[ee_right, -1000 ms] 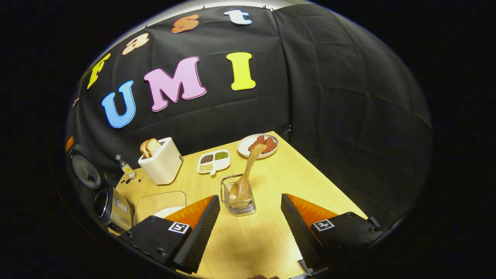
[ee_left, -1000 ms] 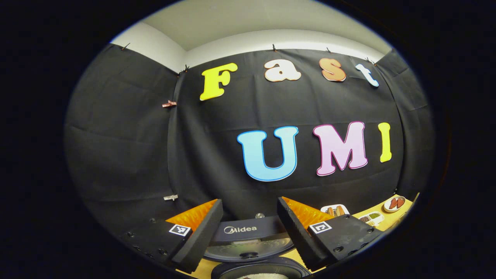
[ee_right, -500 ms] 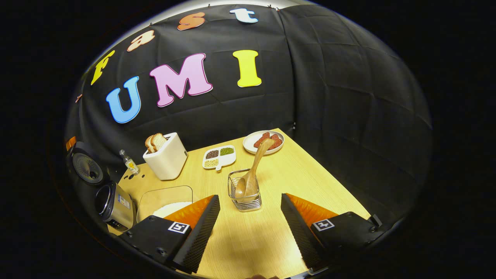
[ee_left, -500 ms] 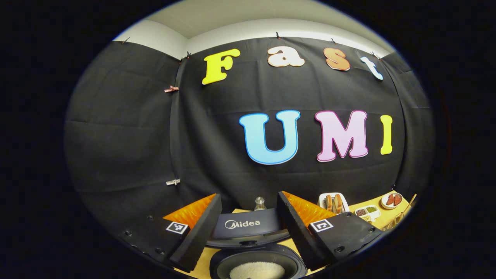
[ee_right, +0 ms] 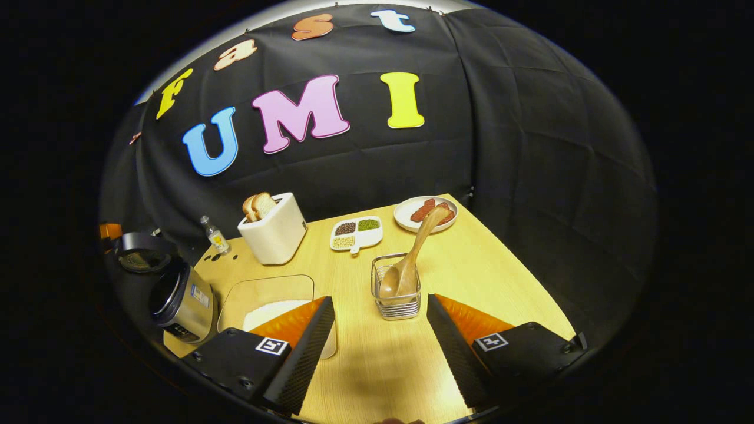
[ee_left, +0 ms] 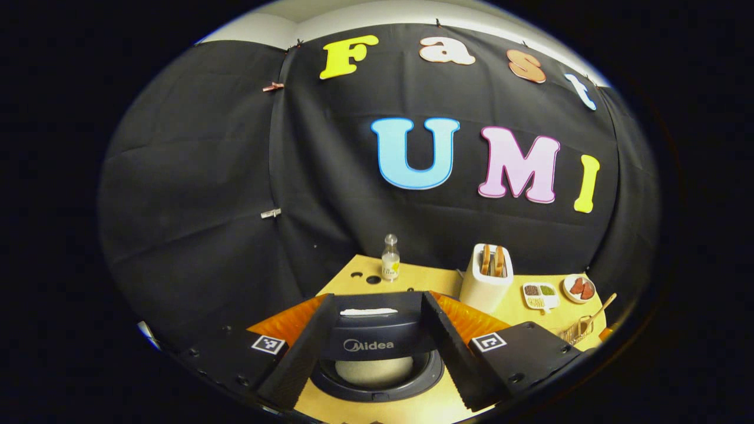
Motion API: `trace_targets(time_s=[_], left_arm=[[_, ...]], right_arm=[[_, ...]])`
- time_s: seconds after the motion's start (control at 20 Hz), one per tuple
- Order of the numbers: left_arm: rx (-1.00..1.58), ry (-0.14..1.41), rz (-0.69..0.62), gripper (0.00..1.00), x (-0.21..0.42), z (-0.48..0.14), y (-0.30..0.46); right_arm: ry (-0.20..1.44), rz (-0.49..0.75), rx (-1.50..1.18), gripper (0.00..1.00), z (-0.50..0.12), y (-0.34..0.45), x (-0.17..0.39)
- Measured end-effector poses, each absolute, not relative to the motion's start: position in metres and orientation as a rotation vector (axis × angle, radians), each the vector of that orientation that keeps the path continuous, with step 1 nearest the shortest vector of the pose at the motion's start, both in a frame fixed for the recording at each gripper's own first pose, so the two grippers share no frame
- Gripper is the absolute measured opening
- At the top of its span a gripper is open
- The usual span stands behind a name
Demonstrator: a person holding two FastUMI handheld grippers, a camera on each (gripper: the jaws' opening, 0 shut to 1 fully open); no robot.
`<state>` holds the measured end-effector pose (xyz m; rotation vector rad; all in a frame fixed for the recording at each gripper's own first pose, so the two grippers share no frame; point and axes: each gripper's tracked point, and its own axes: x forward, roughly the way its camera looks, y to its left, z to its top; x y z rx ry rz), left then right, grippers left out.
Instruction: Close the left gripper, press the button to open the rice cooker; take a wooden spoon from the chopstick holder with the right hand, scoop a spoonful of rice and pour it into the rice cooker, then put the wooden spoon back into the chopstick holder.
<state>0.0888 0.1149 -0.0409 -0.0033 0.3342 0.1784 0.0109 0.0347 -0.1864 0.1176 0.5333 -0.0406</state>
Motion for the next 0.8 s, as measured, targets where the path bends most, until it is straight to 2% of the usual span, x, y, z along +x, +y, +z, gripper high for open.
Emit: trace_targets(time_s=[0.15,0.5,0.8], left_arm=[[-0.046,0.449,0.183,0.99,0.076,-0.093,0.112],[-0.016,0.535,0.156,0.97,0.058,-0.175,0.107],[-0.007,0.439,0.173,0.98,0.058,-0.174,0.106]], right_arm=[[0.562,-0.029,0.112,0.99,-0.196,0.036,0.005],[0.598,-0.015,0.105,0.99,-0.206,0.040,0.000],[0.608,0.012,0.082,0.99,-0.209,0.050,-0.004]])
